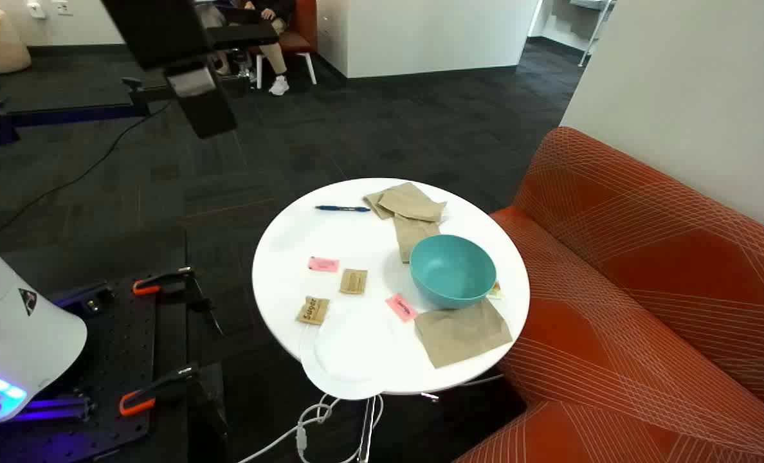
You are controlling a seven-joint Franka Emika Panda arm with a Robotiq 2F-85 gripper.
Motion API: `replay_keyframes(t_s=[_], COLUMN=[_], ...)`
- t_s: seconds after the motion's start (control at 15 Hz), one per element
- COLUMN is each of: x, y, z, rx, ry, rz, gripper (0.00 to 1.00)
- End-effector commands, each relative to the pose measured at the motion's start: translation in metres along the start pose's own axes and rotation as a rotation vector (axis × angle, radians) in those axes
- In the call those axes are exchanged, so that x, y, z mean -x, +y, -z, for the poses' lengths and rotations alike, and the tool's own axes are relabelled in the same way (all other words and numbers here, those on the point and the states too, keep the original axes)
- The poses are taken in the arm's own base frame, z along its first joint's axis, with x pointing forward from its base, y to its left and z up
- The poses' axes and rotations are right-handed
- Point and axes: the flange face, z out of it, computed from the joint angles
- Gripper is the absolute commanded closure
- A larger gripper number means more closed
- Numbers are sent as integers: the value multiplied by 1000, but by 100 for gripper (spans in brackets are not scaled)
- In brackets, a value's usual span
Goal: Move the blue bowl to the left
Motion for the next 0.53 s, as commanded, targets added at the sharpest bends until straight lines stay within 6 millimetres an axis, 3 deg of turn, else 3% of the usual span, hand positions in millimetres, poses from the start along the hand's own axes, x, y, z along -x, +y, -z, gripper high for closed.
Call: replay_keyframes(t_s=[0.0, 0.2, 0.47], x=[0, 0, -17], y=[0, 0, -5], z=[1, 1, -8], rx=[-1, -1, 16], ry=[-1, -1, 4], rz=[0, 0, 30], gripper=[0, 0, 0])
